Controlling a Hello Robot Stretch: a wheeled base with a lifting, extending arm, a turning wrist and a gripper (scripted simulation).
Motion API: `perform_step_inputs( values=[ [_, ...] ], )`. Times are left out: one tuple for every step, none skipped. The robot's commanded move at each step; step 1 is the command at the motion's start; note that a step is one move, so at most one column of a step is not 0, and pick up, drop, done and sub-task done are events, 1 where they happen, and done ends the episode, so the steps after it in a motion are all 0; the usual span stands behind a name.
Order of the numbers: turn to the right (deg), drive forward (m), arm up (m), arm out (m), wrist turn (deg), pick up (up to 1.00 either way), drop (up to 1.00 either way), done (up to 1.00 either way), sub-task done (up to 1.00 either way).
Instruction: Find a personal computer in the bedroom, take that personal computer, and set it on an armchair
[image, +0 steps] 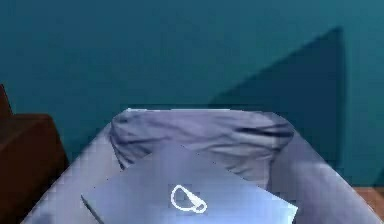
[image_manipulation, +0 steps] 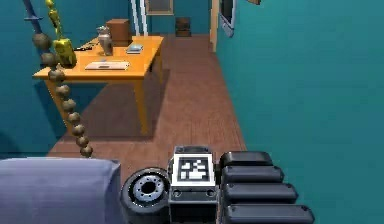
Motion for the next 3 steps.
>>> perform_step_inputs(
  values=[
    [-45.0,0.0,0.0,0.0,0.0,0.0,0.0,0.0,0.0],
    [-30.0,0.0,0.0,0.0,0.0,0.0,0.0,0.0,0.0],
    [0.0,0.0,0.0,0.32,0.0,0.0,0.0,0.0,0.0]
  ],
)
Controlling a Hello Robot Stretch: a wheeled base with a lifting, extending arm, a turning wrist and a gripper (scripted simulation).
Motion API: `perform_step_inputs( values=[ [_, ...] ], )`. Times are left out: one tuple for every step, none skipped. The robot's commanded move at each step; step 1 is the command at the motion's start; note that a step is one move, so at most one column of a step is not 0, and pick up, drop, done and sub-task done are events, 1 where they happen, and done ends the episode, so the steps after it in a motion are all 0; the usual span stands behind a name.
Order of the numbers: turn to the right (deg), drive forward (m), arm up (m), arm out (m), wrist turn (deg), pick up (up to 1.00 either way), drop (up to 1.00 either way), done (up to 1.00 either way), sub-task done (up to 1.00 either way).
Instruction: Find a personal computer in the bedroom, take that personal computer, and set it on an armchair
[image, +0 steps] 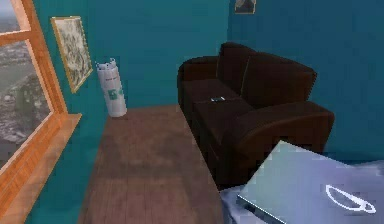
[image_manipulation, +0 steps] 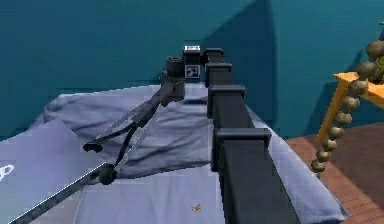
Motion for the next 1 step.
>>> perform_step_inputs(
  values=[
    [0.0,0.0,0.0,0.0,45.0,0.0,0.0,0.0,0.0]
  ],
)
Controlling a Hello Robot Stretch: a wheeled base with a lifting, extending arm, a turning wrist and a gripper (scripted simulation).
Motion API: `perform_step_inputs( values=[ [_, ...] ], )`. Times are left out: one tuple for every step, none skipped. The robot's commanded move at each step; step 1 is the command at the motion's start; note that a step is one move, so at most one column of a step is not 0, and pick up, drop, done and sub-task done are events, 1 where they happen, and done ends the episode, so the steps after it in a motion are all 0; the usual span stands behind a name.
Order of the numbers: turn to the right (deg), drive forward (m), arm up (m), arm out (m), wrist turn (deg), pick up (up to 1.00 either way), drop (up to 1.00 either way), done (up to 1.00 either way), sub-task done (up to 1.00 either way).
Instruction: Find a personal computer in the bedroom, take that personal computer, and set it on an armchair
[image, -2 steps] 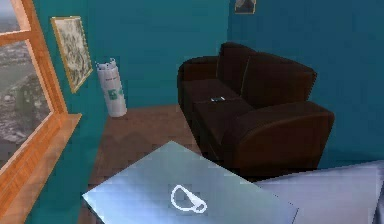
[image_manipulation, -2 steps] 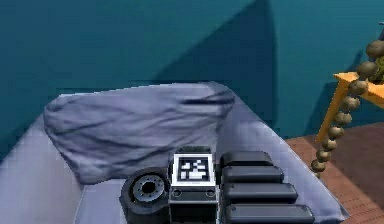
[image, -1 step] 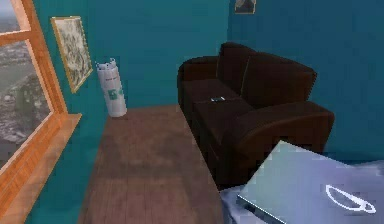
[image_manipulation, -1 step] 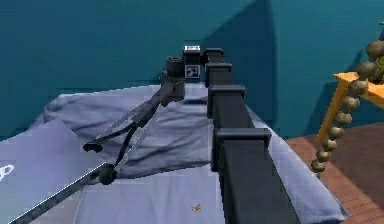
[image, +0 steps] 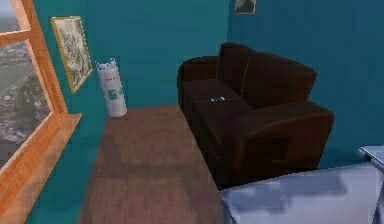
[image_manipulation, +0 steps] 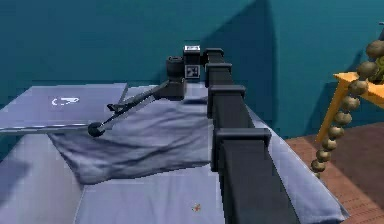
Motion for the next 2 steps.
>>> perform_step_inputs(
  values=[
    [0.0,0.0,0.0,0.0,45.0,0.0,0.0,0.0,0.0],
    [0.0,0.0,0.0,0.0,18.0,0.0,0.0,0.0,0.0]
  ],
)
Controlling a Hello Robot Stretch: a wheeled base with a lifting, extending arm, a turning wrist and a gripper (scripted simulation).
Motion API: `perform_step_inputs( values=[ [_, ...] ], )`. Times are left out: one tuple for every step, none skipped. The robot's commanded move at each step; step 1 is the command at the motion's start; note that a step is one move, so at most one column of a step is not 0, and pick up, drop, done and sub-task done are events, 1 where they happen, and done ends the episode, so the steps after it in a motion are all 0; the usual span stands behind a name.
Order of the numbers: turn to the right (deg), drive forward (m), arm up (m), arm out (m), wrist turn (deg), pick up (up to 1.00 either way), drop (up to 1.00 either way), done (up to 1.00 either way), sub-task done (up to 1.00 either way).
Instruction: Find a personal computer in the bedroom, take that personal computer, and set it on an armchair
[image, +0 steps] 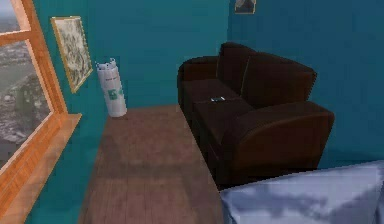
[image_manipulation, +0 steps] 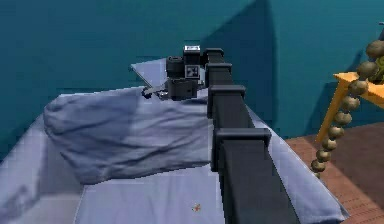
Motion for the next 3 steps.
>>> perform_step_inputs(
  values=[
    [0.0,0.0,-0.34,0.0,0.0,0.0,0.0,0.0,0.0],
    [0.0,0.0,-0.5,0.0,0.0,0.0,0.0,0.0,0.0],
    [0.0,0.0,0.0,0.0,0.0,0.0,1.0,0.0,0.0]
  ],
)
